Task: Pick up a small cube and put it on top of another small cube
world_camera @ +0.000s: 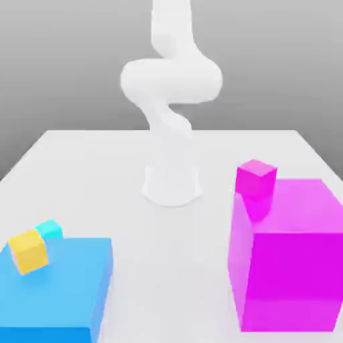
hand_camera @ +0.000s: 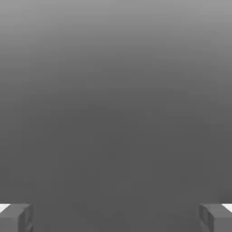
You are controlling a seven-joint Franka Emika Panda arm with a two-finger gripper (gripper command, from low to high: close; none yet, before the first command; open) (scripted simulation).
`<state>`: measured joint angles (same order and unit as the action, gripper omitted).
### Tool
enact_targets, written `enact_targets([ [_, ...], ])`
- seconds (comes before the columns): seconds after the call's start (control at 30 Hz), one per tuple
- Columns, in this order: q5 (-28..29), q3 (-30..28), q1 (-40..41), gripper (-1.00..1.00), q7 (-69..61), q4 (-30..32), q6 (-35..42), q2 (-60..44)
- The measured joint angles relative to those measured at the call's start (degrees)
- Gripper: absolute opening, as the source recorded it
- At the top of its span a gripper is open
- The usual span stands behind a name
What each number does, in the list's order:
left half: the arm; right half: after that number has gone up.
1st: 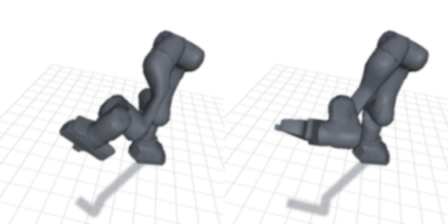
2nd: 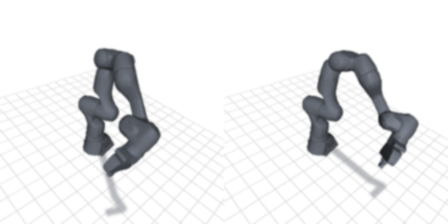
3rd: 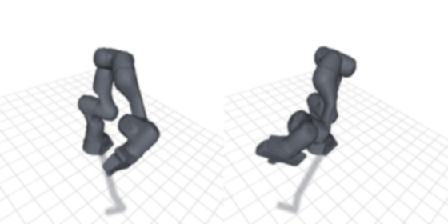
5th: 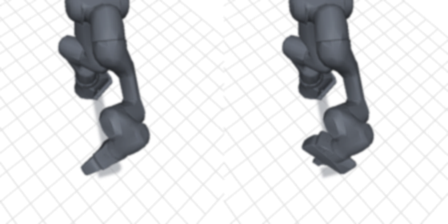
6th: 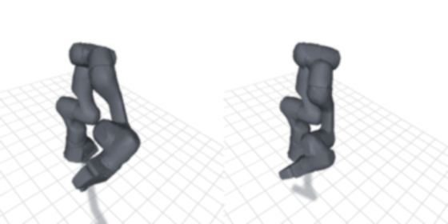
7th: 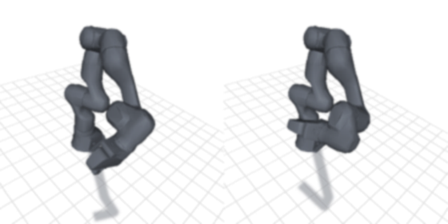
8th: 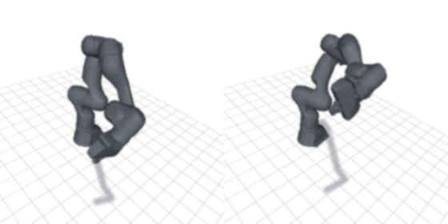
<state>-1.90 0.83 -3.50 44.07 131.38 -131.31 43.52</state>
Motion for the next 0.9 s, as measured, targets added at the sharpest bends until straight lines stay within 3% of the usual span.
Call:
enact_targets([
  [0.37, -12.9, 6.4, -20.1, 0.0, -15.5, 4.8, 2.3, -19.0],
  [0.73, -28.4, 13.6, -33.9, 0.0, -31.2, 14.6, 4.7, -35.8],
  [0.9, -27.8, 15.6, -35.5, 0.0, -22.8, 19.9, -0.5, -39.1],
])
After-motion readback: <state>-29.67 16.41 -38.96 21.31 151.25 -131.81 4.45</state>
